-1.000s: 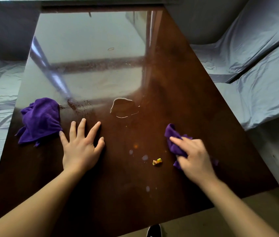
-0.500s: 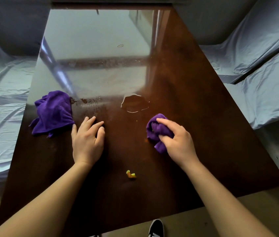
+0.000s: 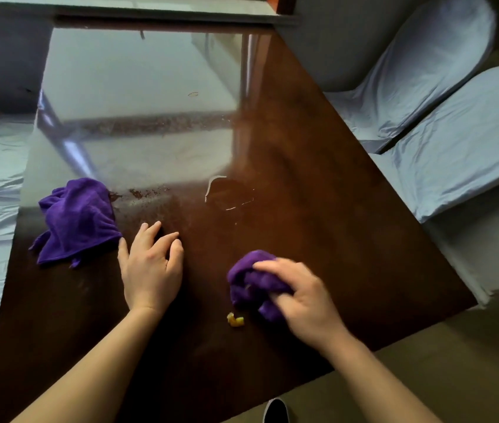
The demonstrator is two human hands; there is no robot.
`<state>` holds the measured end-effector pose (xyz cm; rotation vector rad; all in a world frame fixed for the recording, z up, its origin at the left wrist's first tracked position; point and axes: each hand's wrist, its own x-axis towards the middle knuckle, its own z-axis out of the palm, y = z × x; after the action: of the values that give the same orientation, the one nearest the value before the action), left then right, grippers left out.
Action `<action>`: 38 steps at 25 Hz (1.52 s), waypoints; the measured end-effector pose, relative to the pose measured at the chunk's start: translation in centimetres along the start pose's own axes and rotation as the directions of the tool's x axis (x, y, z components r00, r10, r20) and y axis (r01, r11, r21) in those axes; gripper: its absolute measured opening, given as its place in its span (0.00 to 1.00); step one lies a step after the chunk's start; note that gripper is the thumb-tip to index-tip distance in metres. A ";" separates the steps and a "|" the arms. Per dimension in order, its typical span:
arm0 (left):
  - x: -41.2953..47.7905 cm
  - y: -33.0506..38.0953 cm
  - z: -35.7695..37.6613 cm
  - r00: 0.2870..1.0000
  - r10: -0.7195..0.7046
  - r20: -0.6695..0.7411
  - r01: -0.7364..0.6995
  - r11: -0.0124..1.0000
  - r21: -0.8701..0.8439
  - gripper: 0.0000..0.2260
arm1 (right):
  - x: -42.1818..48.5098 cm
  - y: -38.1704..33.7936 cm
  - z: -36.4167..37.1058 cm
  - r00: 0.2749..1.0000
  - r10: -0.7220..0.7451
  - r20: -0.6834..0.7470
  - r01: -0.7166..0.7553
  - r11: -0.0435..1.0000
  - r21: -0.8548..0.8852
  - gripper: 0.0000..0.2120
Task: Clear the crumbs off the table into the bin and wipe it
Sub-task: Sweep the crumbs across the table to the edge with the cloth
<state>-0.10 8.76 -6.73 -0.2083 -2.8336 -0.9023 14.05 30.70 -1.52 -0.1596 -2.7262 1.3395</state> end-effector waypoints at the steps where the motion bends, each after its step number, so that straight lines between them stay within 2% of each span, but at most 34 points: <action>1: 0.0 -0.1 0.0 1.000 0.009 0.005 -0.009 1.000 -0.008 0.22 | -0.1 0.5 -1.5 0.988 0.102 -0.119 -0.094 0.993 0.070 0.28; 2: 0.0 -0.2 -0.1 1.000 0.014 0.009 -0.014 1.000 -0.015 0.22 | -0.3 1.3 -3.1 0.956 0.202 -0.212 -0.179 0.976 0.124 0.27; 4: 0.1 -0.3 -0.3 1.000 0.018 0.021 -0.018 1.000 -0.020 0.21 | -1.4 2.7 -4.9 0.886 0.352 -0.302 -0.328 0.936 0.128 0.24; 6: -0.1 -0.4 -0.5 0.999 0.019 0.033 -0.018 1.000 -0.023 0.21 | -2.8 3.1 -4.0 0.842 0.404 -0.359 -0.451 0.891 -0.055 0.22; 7: -0.2 -0.4 -0.5 0.999 0.023 0.031 -0.022 0.999 -0.031 0.21 | -3.5 2.8 -2.7 0.845 0.363 -0.391 -0.456 0.872 -0.176 0.23; 9: 0.1 -0.3 -0.4 0.999 0.034 0.025 -0.032 0.998 -0.050 0.20 | -4.7 1.2 0.8 0.871 0.241 -0.428 -0.401 0.852 -0.337 0.27; 12: 0.1 -0.3 -0.2 1.000 0.027 0.014 -0.026 0.998 -0.052 0.20 | -5.1 -1.8 6.3 0.916 0.111 -0.386 -0.260 0.897 -0.358 0.29; 14: 0.0 -0.2 -0.4 1.000 0.023 0.016 -0.022 0.997 -0.071 0.19 | -4.6 -3.4 8.3 0.954 0.038 -0.298 -0.131 0.946 -0.296 0.27; 16: 0.1 -0.1 -1.1 1.000 0.006 0.003 -0.005 0.985 -0.173 0.15 | -3.7 -3.8 7.9 0.963 0.043 -0.267 -0.080 0.988 -0.130 0.26; 18: 0.0 -0.3 -2.6 0.999 -0.036 -0.028 0.024 0.933 -0.359 0.13 | -2.7 -2.5 5.1 0.929 0.081 -0.361 -0.096 0.995 -0.026 0.24; 19: -0.5 -0.7 -3.6 0.998 -0.046 -0.051 0.020 0.906 -0.422 0.13 | -2.3 -1.5 3.3 0.914 0.082 -0.398 -0.112 0.992 -0.053 0.23; 21: -2.7 -2.0 -5.6 0.995 -0.038 -0.090 -0.006 0.897 -0.442 0.13 | -1.3 0.5 0.2 0.934 0.079 -0.349 -0.168 0.958 -0.231 0.23; 23: -5.8 -3.6 -7.1 0.996 -0.030 -0.089 -0.009 0.909 -0.417 0.14 | -0.9 2.3 -0.5 0.972 0.102 -0.212 -0.201 0.829 -0.523 0.27; 25: -8.7 -4.8 -8.1 0.995 -0.053 -0.089 0.014 0.918 -0.397 0.16 | -1.2 3.3 0.3 0.982 0.083 -0.167 -0.174 0.733 -0.658 0.31; 30: -12.3 -5.9 -8.1 0.981 -0.136 -0.141 0.056 0.887 -0.459 0.15 | -3.7 2.5 4.4 0.938 -0.190 -0.290 -0.027 0.794 -0.607 0.25; 35: -12.8 -6.6 -7.6 0.970 -0.161 -0.180 0.053 0.869 -0.492 0.16 | -4.7 -2.6 10.7 0.967 -0.190 -0.170 0.111 0.913 -0.392 0.26; 38: -13.1 -6.5 -8.0 0.969 -0.154 -0.193 0.036 0.860 -0.508 0.15 | -4.4 -5.7 12.5 0.980 -0.163 -0.112 0.148 0.980 -0.136 0.25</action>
<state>12.42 -2.20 -6.48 -0.0172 -2.3629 -1.5692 16.38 16.82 -4.79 -0.0354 -2.6584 1.0786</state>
